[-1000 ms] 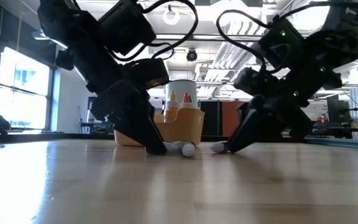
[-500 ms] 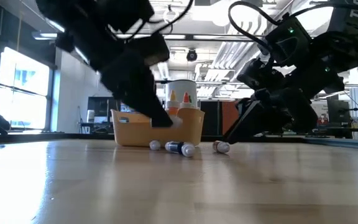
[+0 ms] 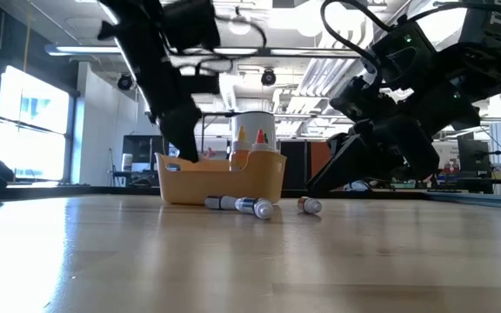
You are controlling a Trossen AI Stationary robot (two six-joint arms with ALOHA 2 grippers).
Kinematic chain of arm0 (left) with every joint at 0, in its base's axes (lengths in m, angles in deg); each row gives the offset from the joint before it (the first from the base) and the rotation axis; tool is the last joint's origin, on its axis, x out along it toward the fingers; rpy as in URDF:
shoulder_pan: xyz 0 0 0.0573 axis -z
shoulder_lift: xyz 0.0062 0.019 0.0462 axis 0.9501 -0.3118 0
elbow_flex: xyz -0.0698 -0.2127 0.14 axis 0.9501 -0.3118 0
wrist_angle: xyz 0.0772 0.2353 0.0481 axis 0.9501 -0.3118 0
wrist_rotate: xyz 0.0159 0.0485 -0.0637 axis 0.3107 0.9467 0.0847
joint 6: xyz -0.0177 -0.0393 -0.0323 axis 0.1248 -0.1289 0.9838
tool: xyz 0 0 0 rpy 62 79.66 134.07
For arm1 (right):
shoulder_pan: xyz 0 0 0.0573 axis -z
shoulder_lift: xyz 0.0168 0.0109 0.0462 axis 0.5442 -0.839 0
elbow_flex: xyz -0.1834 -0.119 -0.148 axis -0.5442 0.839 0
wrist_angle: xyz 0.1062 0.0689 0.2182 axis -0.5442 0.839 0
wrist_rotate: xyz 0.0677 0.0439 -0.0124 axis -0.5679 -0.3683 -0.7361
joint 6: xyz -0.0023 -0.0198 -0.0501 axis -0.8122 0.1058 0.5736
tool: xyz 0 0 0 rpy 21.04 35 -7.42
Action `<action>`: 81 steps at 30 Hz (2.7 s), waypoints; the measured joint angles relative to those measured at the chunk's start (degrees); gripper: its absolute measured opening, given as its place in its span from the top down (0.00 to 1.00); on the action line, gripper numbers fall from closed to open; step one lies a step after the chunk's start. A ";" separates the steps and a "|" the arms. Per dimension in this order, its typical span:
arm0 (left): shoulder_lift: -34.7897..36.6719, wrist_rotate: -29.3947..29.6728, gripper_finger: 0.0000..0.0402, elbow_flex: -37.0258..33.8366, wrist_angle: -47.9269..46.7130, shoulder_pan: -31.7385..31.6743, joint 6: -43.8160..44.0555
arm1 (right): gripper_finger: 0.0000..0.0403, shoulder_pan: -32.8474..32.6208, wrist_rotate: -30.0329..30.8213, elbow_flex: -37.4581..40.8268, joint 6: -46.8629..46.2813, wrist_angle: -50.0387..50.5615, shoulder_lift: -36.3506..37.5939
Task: Pick & Place food coloring
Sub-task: Put the dark blue small food coloring bottle into the yellow bin
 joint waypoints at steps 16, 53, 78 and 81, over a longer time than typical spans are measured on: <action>-0.37 -4.62 0.60 -0.37 4.52 -6.76 -3.50 | 0.61 0.20 2.33 -0.01 3.81 -3.16 0.00; -10.21 -14.71 0.60 7.69 4.75 11.36 -4.09 | 0.61 9.75 -21.31 -0.58 13.81 -8.95 -7.30; -17.62 -2.32 0.60 7.74 6.02 11.18 -10.67 | 0.61 9.73 -21.20 -0.49 9.13 -9.02 -7.28; -18.41 -3.47 0.60 7.87 6.41 10.90 -10.64 | 0.61 9.73 -21.03 -0.49 9.11 -9.07 -7.29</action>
